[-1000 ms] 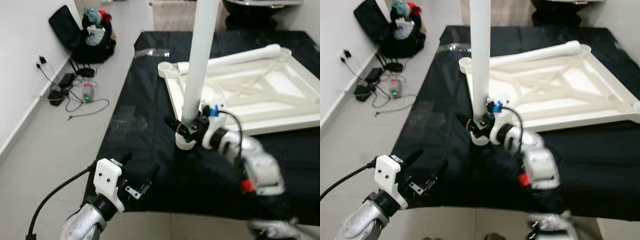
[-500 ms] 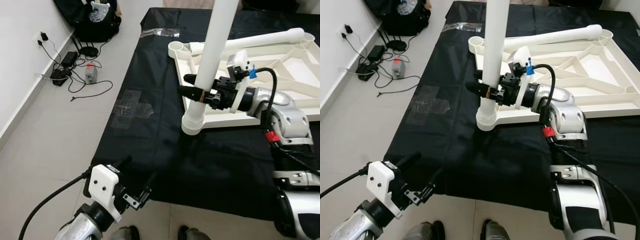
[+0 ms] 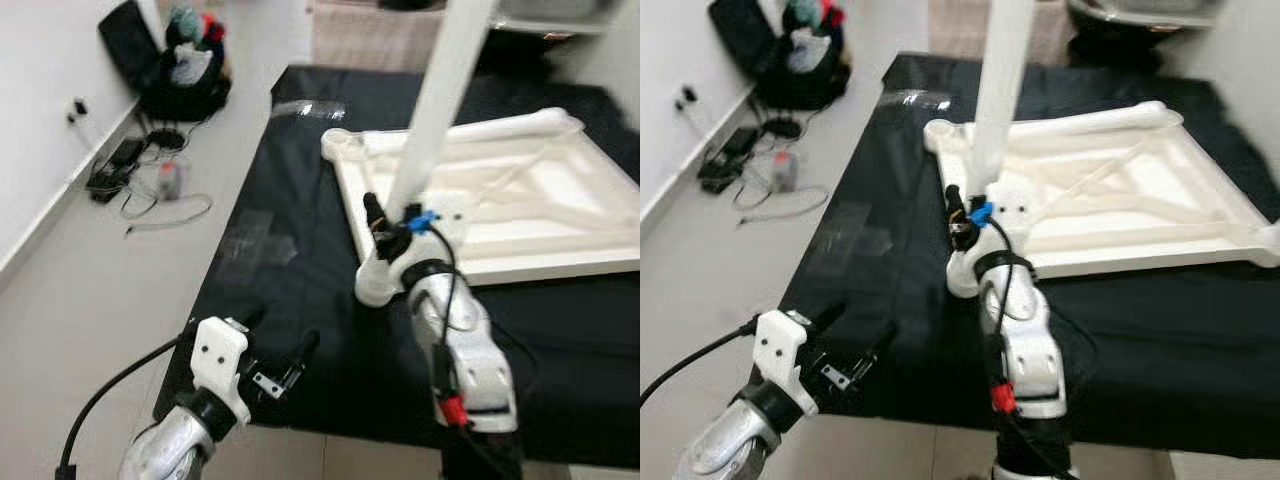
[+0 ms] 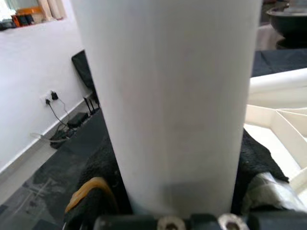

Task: Building children table

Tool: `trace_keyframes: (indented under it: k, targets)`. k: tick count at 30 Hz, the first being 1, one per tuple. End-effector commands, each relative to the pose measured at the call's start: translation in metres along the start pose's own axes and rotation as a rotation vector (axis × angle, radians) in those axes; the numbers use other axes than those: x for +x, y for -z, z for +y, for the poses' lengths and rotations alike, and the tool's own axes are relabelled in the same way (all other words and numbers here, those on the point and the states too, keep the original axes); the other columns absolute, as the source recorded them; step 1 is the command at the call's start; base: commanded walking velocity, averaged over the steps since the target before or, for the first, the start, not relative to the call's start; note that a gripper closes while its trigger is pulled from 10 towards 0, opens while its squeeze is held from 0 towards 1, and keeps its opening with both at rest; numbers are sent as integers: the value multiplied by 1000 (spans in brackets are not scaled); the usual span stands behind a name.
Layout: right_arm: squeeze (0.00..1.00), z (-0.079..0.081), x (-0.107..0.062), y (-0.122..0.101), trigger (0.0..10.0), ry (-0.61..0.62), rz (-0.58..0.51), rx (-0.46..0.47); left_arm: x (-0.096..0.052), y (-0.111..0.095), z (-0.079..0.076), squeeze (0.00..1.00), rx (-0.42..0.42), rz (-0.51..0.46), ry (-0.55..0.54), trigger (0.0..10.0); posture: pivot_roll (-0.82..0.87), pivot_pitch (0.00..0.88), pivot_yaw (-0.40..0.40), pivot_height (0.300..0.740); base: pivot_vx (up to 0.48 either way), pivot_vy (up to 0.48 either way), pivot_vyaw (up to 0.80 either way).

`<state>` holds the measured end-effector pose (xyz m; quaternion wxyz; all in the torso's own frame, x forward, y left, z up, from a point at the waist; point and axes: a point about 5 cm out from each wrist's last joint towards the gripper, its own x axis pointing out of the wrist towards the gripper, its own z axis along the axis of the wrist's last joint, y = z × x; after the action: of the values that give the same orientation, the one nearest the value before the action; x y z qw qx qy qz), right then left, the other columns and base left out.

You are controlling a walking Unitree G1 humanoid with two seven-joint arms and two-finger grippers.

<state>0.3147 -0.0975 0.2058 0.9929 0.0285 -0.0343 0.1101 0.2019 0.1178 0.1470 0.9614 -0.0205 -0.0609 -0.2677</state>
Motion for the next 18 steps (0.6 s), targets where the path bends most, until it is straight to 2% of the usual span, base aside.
trace_keyframes:
  k: [1, 2, 3, 4, 5, 6, 7, 8, 9, 10, 11, 13, 14, 15, 16, 18]
  targets:
    - [0, 3, 7, 18, 10000, -184, 156, 54, -3, 7, 0, 0, -14, 27, -1, 10000, -15, 109, -24, 740, 0, 0, 0]
    - [0, 4, 9, 6, 10000, -313, 136, 50, -3, 6, -1, 0, -15, 24, 0, 10000, -16, 113, -25, 740, 0, 0, 0]
    - [0, -4, 11, -7, 10000, -417, 106, 1, -3, 5, -2, 0, -17, 19, 4, 10000, -16, 125, -26, 740, 0, 0, 0]
    - [0, -4, 11, -7, 10000, -417, 106, 1, -3, 5, -2, 0, -17, 19, 4, 10000, -16, 125, -26, 740, 0, 0, 0]
    - [51, -14, 11, -19, 10000, -465, 73, -21, -3, 4, -3, 0, -18, 16, 8, 10000, -17, 130, -27, 740, 0, 0, 0]
    - [1000, -21, 8, -26, 10000, -583, 81, -38, -4, 2, -5, 0, -18, 12, 15, 10000, -15, 141, -28, 740, 0, 0, 0]
    - [1000, -25, 4, -30, 10000, -658, 91, -44, -4, 2, -7, 0, -18, 9, 20, 10000, -15, 141, -28, 740, 0, 0, 0]
    - [1000, -25, 4, -30, 10000, -658, 91, -44, -4, 2, -7, 0, -18, 9, 20, 10000, -15, 141, -28, 740, 0, 0, 0]
    - [1000, -39, 1, -43, 10000, -723, 80, -71, -6, -1, -11, 0, -10, 1, 41, 10000, 5, 179, -32, 740, 0, 0, 0]
    - [1000, -56, 1, -56, 10000, -748, 63, -145, -9, -4, -16, 0, -1, -8, 74, 10000, 10, 190, -29, 740, 0, 0, 0]
    - [1000, -56, 1, -56, 10000, -748, 63, -145, -9, -4, -16, 0, -1, -8, 74, 10000, 10, 190, -29, 740, 0, 0, 0]
    - [1000, -89, 1, -84, 10000, -820, 50, -278, -17, -11, -26, 0, 33, -27, 153, 10000, 34, 219, -23, 740, 0, 0, 0]
    - [1000, -97, 2, -91, 10000, -834, 54, -304, -20, -12, -28, 0, 39, -31, 169, 10000, 35, 220, -23, 740, 0, 0, 0]
    - [1000, -97, 2, -91, 10000, -834, 54, -304, -20, -12, -28, 0, 39, -31, 169, 10000, 35, 220, -23, 740, 0, 0, 0]
    - [1000, -105, 0, -98, 10000, -881, 69, -295, -22, -13, -29, 0, 43, -33, 175, 10000, 38, 220, -20, 740, 0, 0, 0]
    - [1000, -105, 0, -98, 10000, -881, 69, -295, -22, -13, -29, 0, 43, -33, 175, 10000, 38, 220, -20, 740, 0, 0, 0]
